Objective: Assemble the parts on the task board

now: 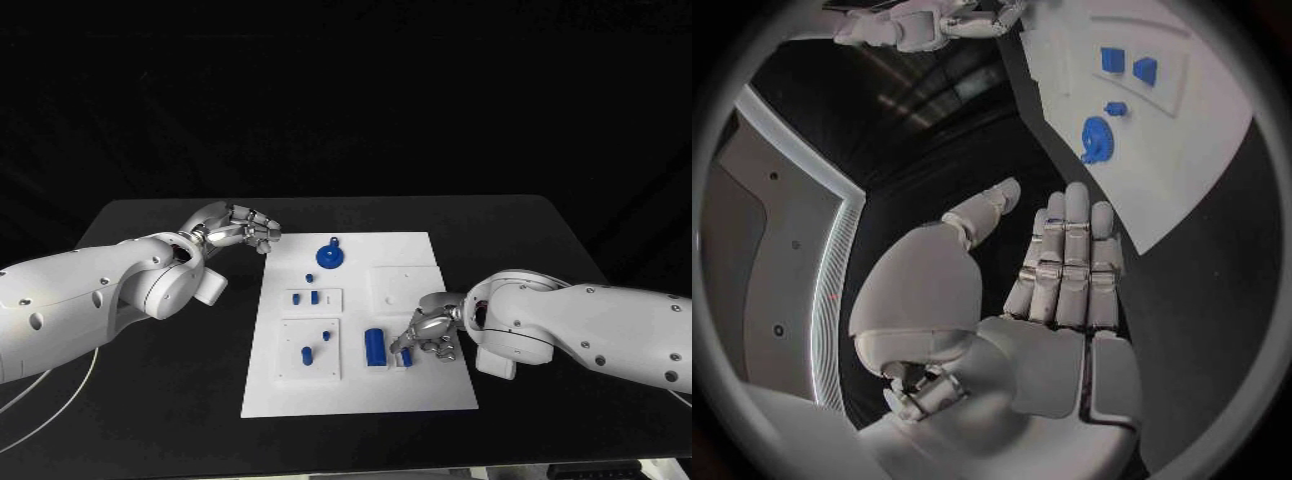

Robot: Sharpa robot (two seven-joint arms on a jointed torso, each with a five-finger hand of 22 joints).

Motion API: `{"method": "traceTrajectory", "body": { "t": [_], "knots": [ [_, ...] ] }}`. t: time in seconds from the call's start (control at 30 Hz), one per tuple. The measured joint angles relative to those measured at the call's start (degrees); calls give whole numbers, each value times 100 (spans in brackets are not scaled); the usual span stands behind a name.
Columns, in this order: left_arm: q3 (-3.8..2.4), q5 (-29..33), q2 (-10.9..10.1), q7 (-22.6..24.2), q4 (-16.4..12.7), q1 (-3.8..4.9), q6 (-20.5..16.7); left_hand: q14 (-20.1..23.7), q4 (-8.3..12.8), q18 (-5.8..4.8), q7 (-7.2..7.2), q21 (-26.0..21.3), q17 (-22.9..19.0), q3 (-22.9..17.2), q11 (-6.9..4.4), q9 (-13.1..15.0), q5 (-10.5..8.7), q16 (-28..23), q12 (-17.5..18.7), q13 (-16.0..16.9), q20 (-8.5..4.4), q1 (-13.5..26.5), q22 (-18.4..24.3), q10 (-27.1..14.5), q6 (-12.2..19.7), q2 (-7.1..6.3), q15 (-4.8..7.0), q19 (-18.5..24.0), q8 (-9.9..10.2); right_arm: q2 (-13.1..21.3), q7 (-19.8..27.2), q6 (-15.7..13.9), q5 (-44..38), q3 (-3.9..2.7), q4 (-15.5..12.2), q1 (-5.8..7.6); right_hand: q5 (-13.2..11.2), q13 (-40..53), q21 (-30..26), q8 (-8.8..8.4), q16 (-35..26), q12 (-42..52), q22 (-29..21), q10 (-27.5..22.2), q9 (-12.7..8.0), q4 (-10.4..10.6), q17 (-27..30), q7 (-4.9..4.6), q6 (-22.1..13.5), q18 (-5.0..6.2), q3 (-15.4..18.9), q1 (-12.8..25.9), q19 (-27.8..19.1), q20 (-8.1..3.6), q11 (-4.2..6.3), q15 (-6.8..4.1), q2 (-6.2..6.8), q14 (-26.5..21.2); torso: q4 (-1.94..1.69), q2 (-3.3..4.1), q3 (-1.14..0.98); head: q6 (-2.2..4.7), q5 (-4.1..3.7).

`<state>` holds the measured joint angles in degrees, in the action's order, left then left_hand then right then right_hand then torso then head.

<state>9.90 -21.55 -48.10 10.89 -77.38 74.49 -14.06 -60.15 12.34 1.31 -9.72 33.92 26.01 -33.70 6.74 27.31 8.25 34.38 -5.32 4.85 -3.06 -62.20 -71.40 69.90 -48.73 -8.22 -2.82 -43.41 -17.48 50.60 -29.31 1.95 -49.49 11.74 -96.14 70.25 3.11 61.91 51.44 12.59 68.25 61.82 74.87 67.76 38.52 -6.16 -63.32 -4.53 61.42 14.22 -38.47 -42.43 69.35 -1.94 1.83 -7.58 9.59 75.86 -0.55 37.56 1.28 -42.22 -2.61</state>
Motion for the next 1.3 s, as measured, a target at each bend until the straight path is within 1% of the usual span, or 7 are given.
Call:
{"method": "traceTrajectory", "body": {
  "t": [0.03, 0.13, 0.37, 0.57, 0.97, 1.07, 1.3],
  "knots": [
    [0, 0, 0, 0, 0, 0, 0, 0, 0, 0, 0, 0, 0, 0, 0, -2, 0, 0, 0, 0, 0, 0, 0, 0, 0, 0, 0, 0, 0, 1, 2, 0, -2, 0, 0, 0, 0, 5, 0, 0, 0, 0, -1, 0, 0, -4, 6, 0, 0, 0, 67, 29, -11, -9, 0, 0, 29, 0, 0, 0, 0, 0, 1],
    [0, 0, 0, -2, 0, 0, 1, 0, 0, 0, 0, 0, 0, 0, 0, -2, 0, 0, 0, 0, 0, 0, 0, 0, 0, 0, 0, 0, 0, 5, 10, 1, -3, 0, 0, -1, 0, 7, 0, 0, 0, -3, -8, 0, 0, -9, 9, 0, 0, 1, 164, 29, -37, -23, 0, 0, 29, 0, 2, 0, 0, -3, 10],
    [0, 0, 1, -3, 1, 0, 1, 0, 0, 0, 0, 0, 4, 0, 0, -2, 0, -22, 0, 0, 0, 0, 1, 0, 0, 0, 0, 0, 0, 25, 44, 3, -13, -1, -4, -4, 0, 12, 0, -19, 0, -3, -14, -1, -11, 3, 9, 0, 0, 1, 277, 66, -18, -42, 0, 0, 66, 0, 5, 0, -3, -5, 25],
    [0, 0, 2, -4, 1, 0, 1, 0, 0, 0, 0, 0, 10, 0, 0, -2, 0, -22, 0, -1, 0, 0, -5, 0, 0, 0, 0, 0, 0, 53, 49, 3, -39, -1, -41, -6, 0, 12, 0, -51, 0, -3, -14, -10, -6, 4, 9, 1, -1, 1, 278, 66, -18, -42, -10, 0, 66, 0, 6, -3, -4, 3, 34],
    [1, 0, 7, -7, 7, 0, 0, 0, -15, 0, 0, 0, 18, 15, 0, -1, 0, -22, 0, -1, 0, 0, -4, 0, 0, 0, 0, 0, 0, 148, 39, 10, -150, 2, -110, -1, 0, 11, 0, -52, 0, -3, -18, -11, -5, 5, 8, 1, 0, 1, 307, 66, -18, -41, -10, 1, 66, 0, 6, -5, -4, 15, 40],
    [1, 0, 8, -7, 7, 0, 0, 0, -15, -1, 0, 0, 19, 15, 0, -1, 0, -22, 0, -1, 0, 0, -9, 0, 0, 0, 0, 0, 0, 156, 35, 11, -189, 1, -117, 8, 0, 11, 0, -52, 0, -3, -20, -11, -5, 5, 8, 2, 0, 0, 307, 89, -18, -41, -10, 1, 42, 0, 6, -5, 0, 20, 40],
    [1, 0, 8, -8, 12, 0, 0, 0, -15, 0, 0, 0, 24, 15, 0, -1, 0, -22, 0, -2, 0, 0, -9, 0, 0, 0, 0, 0, 0, 161, 28, 17, -242, -2, -153, 32, 0, 11, 0, -52, 0, -3, -20, -11, -6, 20, 8, 3, 1, 0, 323, 88, -19, -40, -11, 1, 44, 1, 3, -4, 2, 28, 41]
  ]
}}
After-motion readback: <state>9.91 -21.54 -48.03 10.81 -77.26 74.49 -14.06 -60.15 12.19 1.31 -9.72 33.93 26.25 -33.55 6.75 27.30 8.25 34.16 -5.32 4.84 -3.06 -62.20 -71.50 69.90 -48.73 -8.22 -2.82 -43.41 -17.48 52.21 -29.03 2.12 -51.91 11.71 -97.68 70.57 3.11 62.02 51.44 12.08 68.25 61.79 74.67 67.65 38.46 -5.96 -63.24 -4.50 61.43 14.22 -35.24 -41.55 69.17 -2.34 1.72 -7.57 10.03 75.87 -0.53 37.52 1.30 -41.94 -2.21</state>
